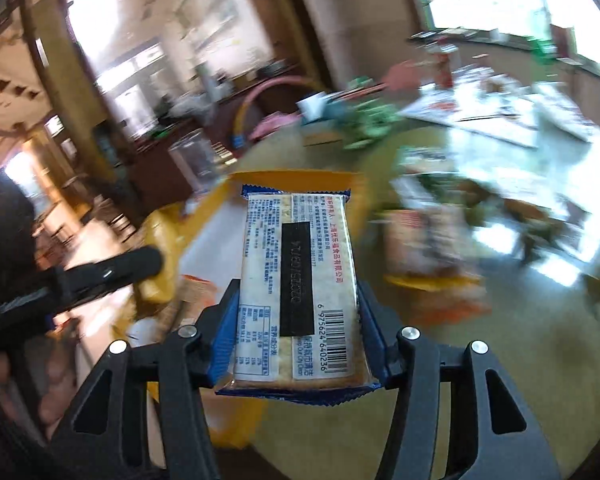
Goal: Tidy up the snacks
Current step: 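Carry both held packs into the yellow tray and open both grippers, then grasp the yellow-brown bag with the right gripper while the left grasps the red-label cracker pack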
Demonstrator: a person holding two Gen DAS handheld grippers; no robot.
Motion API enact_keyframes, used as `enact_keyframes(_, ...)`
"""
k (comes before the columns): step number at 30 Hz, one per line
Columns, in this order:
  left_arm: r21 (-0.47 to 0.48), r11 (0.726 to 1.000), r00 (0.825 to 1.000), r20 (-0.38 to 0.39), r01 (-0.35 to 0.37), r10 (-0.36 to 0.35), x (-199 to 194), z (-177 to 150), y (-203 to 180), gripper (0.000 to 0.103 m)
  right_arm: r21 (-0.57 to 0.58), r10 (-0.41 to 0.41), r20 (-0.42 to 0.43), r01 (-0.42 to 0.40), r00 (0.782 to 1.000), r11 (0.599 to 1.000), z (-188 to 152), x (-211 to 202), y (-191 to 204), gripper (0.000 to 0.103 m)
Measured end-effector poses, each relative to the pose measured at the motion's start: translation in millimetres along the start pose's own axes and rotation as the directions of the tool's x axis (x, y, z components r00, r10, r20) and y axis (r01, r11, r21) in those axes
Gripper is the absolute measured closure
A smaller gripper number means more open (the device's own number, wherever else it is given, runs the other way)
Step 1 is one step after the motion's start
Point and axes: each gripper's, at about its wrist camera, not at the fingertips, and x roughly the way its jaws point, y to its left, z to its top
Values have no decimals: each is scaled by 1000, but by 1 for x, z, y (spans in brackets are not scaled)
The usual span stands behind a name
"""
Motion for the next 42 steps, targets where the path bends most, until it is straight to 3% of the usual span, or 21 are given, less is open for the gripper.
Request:
enact_keyframes(3, -24, 998, 998, -35, -61, 60, 24, 19, 28, 56, -13, 28, -80, -30, 996, 999, 17, 44, 17, 47)
enact_keyframes(8, -61, 990, 982, -146, -131, 121, 67, 32, 55, 56, -75, -74, -142, 64, 987, 995, 27, 101, 38, 47)
enact_keyframes(15, -16, 992, 965, -233, -128, 120, 97, 36, 57, 55, -27, -92, -226, 88, 970, 996, 21, 133, 29, 47)
enact_keyframes(16, -11, 991, 960, -251, -132, 125, 102, 37, 58, 52, -29, -94, -219, 89, 971, 996, 21, 132, 30, 46)
enact_keyframes(17, -3, 990, 953, -272, -141, 134, 105, 36, 59, 42, -25, -84, -216, 81, 973, 996, 21, 131, 30, 45)
enact_keyframes(19, 14, 988, 940, -306, -154, 151, 111, 34, 60, 38, -12, -67, -211, 66, 975, 998, 20, 128, 30, 40)
enact_keyframes(23, -1, 989, 957, -252, -147, 142, 93, 37, 57, 34, -11, 3, -177, -5, 984, 1000, 17, 111, 33, 32)
enact_keyframes(27, 1, 988, 982, -102, -157, 157, 49, 27, 42, 23, -4, 56, -132, -57, 990, 998, 13, 83, 29, 30)
enact_keyframes(31, 1, 991, 991, -16, -131, 131, 16, -3, 12, 23, 12, 103, -72, -103, 992, 995, -1, 45, 10, 22)
enact_keyframes(36, 30, 994, 993, 51, -105, 103, 5, -36, -40, 22, 85, 153, 14, -154, 988, 984, -27, -4, -39, 15)
enact_keyframes(42, 113, 988, 994, 58, -102, 96, 20, -63, -98, 22, 157, 97, 52, -104, 994, 982, -51, -38, -88, 14)
